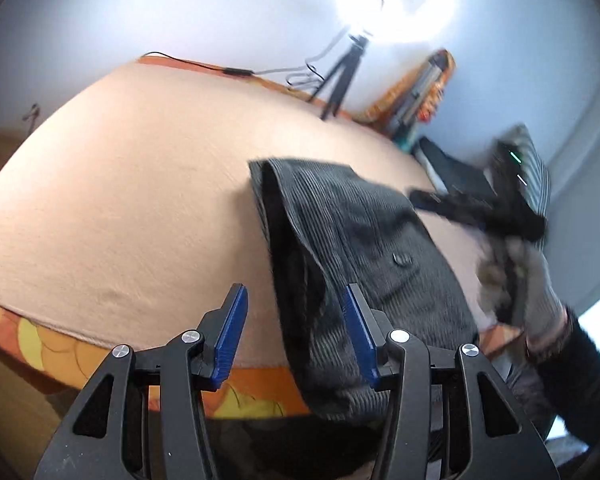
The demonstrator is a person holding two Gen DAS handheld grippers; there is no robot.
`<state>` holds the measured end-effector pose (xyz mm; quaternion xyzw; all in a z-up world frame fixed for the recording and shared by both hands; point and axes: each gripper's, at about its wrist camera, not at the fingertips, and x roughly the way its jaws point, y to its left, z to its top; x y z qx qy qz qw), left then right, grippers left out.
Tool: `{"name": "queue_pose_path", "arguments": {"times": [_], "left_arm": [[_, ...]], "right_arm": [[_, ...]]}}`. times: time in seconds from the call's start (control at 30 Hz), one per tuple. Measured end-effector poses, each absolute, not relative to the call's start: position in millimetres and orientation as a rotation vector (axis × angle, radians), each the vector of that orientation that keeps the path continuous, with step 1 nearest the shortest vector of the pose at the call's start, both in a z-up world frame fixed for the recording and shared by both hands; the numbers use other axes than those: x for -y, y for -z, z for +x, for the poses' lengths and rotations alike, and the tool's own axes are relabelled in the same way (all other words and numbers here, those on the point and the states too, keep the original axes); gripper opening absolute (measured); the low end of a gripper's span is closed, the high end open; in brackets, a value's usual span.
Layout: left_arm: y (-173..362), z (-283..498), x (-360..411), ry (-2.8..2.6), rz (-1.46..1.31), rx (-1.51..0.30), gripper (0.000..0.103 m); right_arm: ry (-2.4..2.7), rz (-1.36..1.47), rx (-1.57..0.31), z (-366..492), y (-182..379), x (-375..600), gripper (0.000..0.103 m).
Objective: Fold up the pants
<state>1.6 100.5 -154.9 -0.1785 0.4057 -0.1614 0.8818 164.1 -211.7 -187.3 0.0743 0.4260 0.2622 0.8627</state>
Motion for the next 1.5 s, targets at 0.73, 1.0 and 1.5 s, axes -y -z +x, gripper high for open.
{"name": "queue_pose_path", "arguments": {"times": [0.73, 1.0, 1.5], "left_arm": [[168, 27, -124, 0.243, -0.394, -0.906, 0.05], [165, 52, -114, 0.308, -0.471, -0.917, 0.053], [189, 133, -133, 0.401, -0.712, -1.019, 0.06]], "right_arm": [[-0.748, 0.204, -1.003, 64, 221, 230, 0.067], [-0.777, 0.221, -1.0, 43, 231, 239, 0.074], [-0.893, 0.429, -1.022, 54, 260, 249, 0.087]]}}
